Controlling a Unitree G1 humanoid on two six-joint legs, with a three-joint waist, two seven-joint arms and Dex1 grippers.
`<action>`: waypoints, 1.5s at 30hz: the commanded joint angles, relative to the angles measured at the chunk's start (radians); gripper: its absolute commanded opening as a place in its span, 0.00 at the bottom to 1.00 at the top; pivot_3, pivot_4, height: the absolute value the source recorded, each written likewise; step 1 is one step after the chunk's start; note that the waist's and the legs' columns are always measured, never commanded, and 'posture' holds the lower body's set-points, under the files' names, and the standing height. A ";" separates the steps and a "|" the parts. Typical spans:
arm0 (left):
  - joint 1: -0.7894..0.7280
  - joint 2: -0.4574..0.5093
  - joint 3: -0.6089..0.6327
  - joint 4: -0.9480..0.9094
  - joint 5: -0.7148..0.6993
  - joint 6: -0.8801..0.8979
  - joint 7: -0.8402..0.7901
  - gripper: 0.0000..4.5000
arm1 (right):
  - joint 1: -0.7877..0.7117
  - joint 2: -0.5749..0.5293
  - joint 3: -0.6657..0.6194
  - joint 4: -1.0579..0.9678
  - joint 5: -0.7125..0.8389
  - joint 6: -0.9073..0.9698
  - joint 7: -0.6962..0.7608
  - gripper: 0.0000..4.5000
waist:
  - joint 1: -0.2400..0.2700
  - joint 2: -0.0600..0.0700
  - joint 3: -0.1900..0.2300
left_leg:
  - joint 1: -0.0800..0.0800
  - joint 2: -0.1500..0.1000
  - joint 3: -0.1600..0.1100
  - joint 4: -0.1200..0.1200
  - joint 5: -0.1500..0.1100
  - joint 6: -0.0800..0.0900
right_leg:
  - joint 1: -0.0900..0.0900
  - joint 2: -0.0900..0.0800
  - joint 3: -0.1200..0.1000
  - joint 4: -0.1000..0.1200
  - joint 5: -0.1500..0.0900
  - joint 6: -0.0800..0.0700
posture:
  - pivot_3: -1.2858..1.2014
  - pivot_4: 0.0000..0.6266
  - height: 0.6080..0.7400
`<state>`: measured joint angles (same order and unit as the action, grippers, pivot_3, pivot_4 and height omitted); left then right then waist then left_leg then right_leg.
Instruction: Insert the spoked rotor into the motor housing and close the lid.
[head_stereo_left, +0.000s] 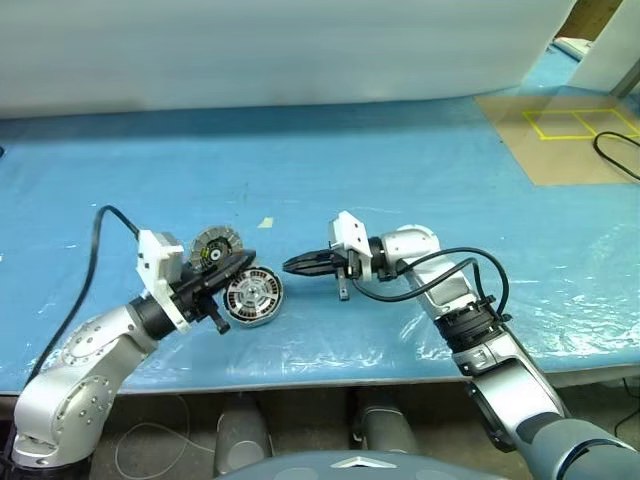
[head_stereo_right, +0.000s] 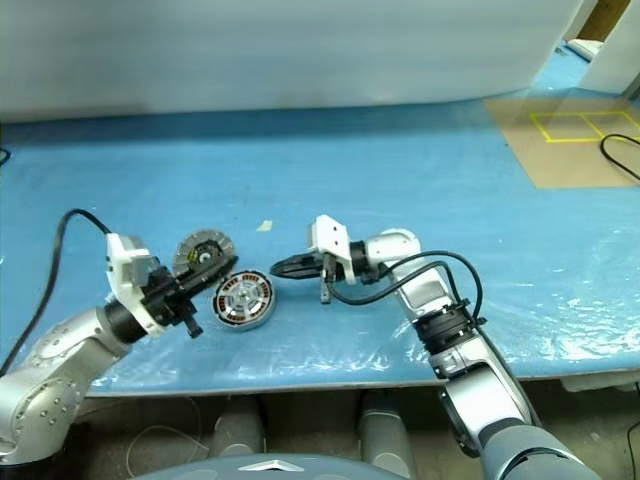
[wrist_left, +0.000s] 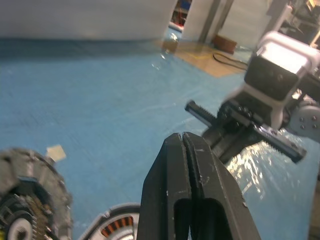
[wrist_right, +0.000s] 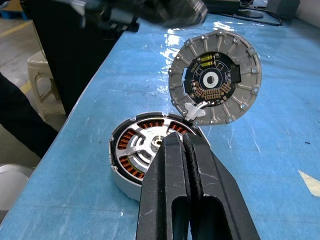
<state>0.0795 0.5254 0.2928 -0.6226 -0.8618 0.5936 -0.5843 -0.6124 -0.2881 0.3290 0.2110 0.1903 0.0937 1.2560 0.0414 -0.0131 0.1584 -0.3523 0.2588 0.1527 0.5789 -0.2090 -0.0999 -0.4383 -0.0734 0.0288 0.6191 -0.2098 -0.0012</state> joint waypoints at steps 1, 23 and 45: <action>-0.071 0.053 0.113 -0.026 -0.108 0.017 0.051 0.01 | -0.019 0.009 0.008 0.009 0.006 -0.031 0.018 0.00 | 0.000 0.000 0.000 | 0.000 0.000 0.000 0.000 0.000 0.000 | 0.000 0.000 0.000 0.000 0.000 0.000 | 0.52 0.24 1.00; -0.149 0.111 0.134 0.335 0.157 -0.080 0.039 0.01 | 0.099 -0.051 -0.020 -0.128 0.054 0.011 0.013 0.00 | 0.003 -0.001 0.000 | -0.001 0.000 0.000 0.000 0.001 -0.001 | 0.000 0.000 -0.001 0.000 0.000 0.000 | 0.52 0.24 1.00; -0.243 -0.096 -0.016 0.463 0.070 -0.038 -0.115 0.01 | 0.139 -0.047 -0.028 -0.178 0.067 0.037 -0.087 0.00 | 0.003 -0.001 0.000 | -0.001 0.000 0.000 0.000 0.001 -0.001 | 0.000 0.000 0.000 0.000 0.000 0.000 | 0.52 0.24 1.00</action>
<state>-0.1558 0.4279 0.2849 -0.1190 -0.7469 0.5275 -0.6747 -0.4726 -0.3341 0.3164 0.0620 0.2394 0.1402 1.1728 0.0443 -0.0145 0.1581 -0.3529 0.2585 0.1524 0.5789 -0.2085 -0.1007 -0.4383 -0.0735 0.0289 0.6188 -0.2098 -0.0011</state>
